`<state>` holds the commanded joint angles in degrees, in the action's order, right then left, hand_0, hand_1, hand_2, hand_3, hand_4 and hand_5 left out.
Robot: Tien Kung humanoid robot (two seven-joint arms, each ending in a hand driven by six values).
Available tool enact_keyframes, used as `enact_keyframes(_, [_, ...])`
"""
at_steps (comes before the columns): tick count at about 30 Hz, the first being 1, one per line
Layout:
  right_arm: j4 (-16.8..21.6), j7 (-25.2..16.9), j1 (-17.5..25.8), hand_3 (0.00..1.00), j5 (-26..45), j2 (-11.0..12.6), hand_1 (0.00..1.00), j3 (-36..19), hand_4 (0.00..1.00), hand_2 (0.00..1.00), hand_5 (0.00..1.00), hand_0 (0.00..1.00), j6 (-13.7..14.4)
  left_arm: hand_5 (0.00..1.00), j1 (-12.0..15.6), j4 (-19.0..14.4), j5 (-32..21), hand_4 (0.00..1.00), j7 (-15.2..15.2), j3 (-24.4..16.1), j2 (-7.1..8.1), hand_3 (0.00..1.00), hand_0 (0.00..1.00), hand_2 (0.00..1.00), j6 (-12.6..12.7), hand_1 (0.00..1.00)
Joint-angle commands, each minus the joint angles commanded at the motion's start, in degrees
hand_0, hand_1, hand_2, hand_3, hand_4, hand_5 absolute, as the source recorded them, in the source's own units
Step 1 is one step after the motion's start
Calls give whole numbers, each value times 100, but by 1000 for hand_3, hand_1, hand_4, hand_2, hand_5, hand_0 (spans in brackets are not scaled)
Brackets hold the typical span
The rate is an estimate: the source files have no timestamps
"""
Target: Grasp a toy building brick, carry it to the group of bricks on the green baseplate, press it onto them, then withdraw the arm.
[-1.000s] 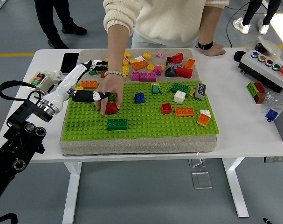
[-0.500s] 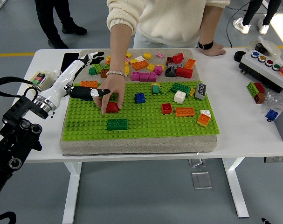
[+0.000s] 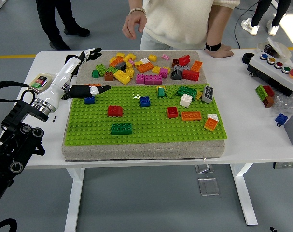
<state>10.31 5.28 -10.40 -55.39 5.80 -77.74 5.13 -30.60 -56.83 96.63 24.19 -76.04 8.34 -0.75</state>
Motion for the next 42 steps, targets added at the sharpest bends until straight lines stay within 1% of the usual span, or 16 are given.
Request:
enact_keyframes(1, [0,0,0,649,0,0,674,1,922,723,502,754,0,2,-6,7,-3,609,6,3,-2,622,687,640,14,704])
enact_keyframes(7, [0,-4,-9,649,11,-4,674,4,922,723,502,754,7,2,-86,103,-85,609,81,15,-43,622,687,640,128,704])
enact_keyframes(8, [0,-6,-8,650,16,-5,675,2,923,723,501,754,8,2,-100,120,-88,541,85,13,-53,575,648,608,139,649])
enact_keyframes(13, [0,-4,-4,650,22,-3,675,-4,923,723,501,754,8,2,-139,172,-103,541,105,28,-78,575,648,608,172,649])
enact_keyframes(14, [0,-4,-4,650,21,-2,676,-6,923,722,502,754,9,2,-146,184,-100,554,106,31,-84,559,637,603,171,623])
enact_keyframes(15, [0,-4,-5,650,21,-1,676,-7,923,722,502,754,10,2,-153,195,-95,554,105,34,-90,559,637,603,167,623])
enact_keyframes(21, [0,-9,-15,650,29,5,674,-12,924,723,501,754,15,2,-185,243,-55,558,79,52,-103,563,649,604,81,630])
enact_keyframes(25, [0,-11,-14,650,36,7,674,-15,924,723,501,754,15,2,-217,306,33,558,49,62,-90,563,649,604,-132,630])
enact_keyframes(26, [0,-11,-13,649,36,7,675,-15,924,724,503,754,15,2,-224,326,57,577,41,68,-85,585,656,624,-191,657])
enact_keyframes(27, [0,-13,-13,649,37,8,675,-14,924,724,503,754,16,2,-240,382,125,577,25,98,-69,585,656,624,-310,657])
enact_keyframes(28, [0,-13,-13,649,38,9,675,-14,924,724,503,754,16,2,-246,404,151,577,19,110,-63,585,656,624,-364,657])
enact_keyframes(31, [0,-14,-14,649,43,10,675,-11,924,724,503,754,20,2,-295,612,335,577,60,278,-23,585,656,624,-473,657])
enact_keyframes(32, [0,-15,-15,650,45,10,675,-11,924,724,503,754,21,35,-304,658,371,743,68,313,-16,676,752,674,-489,732])
enact_keyframes(37, [0,-7,-10,650,53,9,675,-3,924,724,503,754,17,35,-381,1115,626,743,136,588,-30,676,752,674,-521,732])
enact_keyframes(38, [0,-5,-9,649,57,9,675,1,924,724,503,754,15,42,-405,1214,695,779,151,656,-37,703,766,692,-514,739])
enact_keyframes(42, [0,5,-15,649,67,12,675,4,924,724,503,754,17,42,-502,1558,849,779,185,879,-58,703,766,692,-498,739])
